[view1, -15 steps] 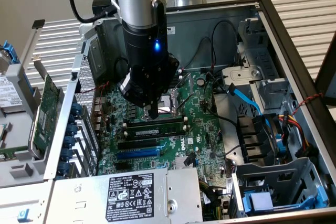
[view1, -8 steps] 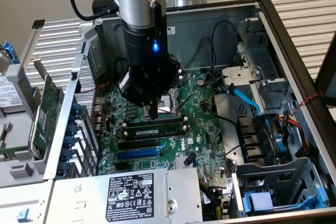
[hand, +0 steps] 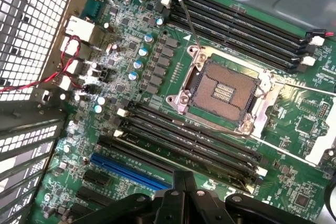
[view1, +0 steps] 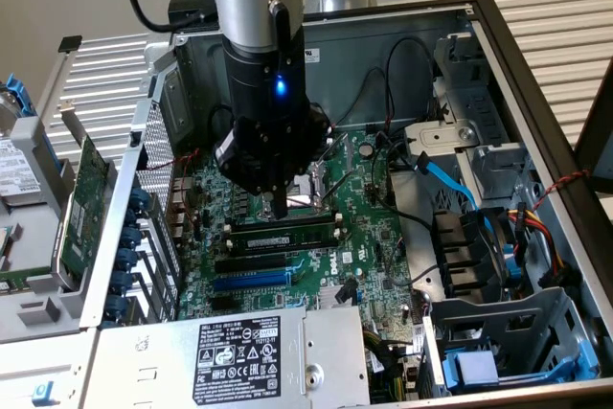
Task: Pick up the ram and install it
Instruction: 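Press down the ram until it locks into place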
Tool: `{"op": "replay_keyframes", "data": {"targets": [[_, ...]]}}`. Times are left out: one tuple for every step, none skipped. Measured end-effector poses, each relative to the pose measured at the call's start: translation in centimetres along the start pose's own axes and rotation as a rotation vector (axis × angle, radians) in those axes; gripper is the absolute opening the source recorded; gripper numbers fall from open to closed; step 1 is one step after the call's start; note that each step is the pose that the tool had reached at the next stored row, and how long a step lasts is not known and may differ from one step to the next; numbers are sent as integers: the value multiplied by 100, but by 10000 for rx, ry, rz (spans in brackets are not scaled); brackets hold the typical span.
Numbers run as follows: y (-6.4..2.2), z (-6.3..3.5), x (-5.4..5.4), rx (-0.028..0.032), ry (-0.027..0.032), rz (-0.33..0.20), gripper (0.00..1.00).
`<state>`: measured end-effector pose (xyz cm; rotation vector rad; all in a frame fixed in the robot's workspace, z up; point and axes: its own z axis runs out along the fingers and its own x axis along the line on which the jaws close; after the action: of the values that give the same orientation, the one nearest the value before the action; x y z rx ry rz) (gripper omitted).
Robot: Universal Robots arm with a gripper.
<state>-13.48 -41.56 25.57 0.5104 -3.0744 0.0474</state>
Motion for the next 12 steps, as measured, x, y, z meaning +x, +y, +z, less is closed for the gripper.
{"op": "replay_keyframes", "data": {"targets": [[0, 0, 0, 0, 4, 112, 11], [0, 0, 0, 0, 8, 223, 11], [1, 0, 0, -3, 12, 349, 11], [1, 0, 0, -6, 15, 469, 11], [0, 0, 0, -9, 19, 590, 11], [0, 0, 0, -11, 21, 708, 11], [1, 0, 0, -14, 19, 822, 11], [1, 0, -1, -16, 15, 933, 11], [0, 0, -1, -17, 9, 1051, 11], [0, 0, -1, -15, 1, 1157, 11], [0, 0, -1, -15, -12, 1253, 11], [0, 0, 0, -12, -32, 1344, 11]]}}
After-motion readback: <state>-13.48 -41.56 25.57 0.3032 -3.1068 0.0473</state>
